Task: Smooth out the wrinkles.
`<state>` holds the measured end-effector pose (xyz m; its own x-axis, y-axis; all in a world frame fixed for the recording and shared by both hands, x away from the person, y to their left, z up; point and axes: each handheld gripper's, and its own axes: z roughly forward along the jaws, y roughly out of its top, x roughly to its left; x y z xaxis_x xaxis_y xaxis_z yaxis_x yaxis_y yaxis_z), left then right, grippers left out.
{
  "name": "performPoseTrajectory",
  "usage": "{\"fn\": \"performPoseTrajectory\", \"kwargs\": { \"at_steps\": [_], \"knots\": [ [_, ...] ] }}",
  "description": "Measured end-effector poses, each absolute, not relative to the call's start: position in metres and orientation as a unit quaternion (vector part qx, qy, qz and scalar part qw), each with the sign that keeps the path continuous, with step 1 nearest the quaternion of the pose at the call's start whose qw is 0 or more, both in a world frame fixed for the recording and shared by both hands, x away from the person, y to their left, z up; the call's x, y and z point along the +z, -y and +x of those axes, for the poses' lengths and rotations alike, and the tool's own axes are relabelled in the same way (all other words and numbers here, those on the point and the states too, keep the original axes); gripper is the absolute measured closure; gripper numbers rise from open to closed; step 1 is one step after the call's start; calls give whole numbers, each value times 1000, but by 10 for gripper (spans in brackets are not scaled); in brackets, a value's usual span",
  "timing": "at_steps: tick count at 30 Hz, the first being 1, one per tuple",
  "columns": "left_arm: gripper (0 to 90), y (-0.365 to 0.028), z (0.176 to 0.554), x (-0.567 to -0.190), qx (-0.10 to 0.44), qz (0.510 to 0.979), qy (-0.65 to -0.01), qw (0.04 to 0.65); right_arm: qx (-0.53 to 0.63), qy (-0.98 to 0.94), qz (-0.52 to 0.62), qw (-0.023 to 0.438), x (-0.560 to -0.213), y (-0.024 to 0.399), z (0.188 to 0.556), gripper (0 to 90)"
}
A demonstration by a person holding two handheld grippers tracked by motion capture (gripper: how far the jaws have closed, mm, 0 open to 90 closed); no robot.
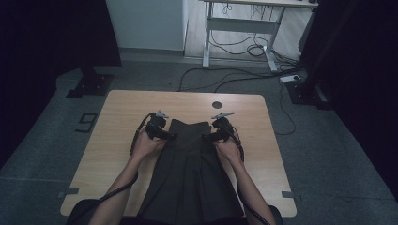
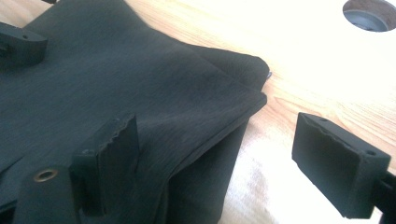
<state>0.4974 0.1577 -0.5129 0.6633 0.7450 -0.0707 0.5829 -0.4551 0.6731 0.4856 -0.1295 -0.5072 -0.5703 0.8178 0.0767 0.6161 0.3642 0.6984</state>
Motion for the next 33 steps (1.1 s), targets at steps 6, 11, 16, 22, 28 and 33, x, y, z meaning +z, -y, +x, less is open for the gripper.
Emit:
{"fn": "performPoseTrajectory", "kwargs": {
  "at_steps": [6,11,16,22,28,33],
  "knots": [
    [205,-159,502,-520,123,844,-401,334,344,-814,445,144,-517,129,495,162],
    [205,-160,504,-529,117,845,-406,327,340,-815,448,140,-527,129,499,173],
    [213,-160,505,-536,112,848,-404,324,332,-823,441,137,-536,126,500,212],
    [330,-160,504,-537,105,853,-388,334,338,-828,429,130,-540,125,501,330],
    [503,-158,503,-536,87,854,-381,342,337,-834,420,120,-537,122,499,470],
    [599,-158,503,-535,73,853,-386,344,330,-838,420,115,-534,119,497,598]
  ]
}}
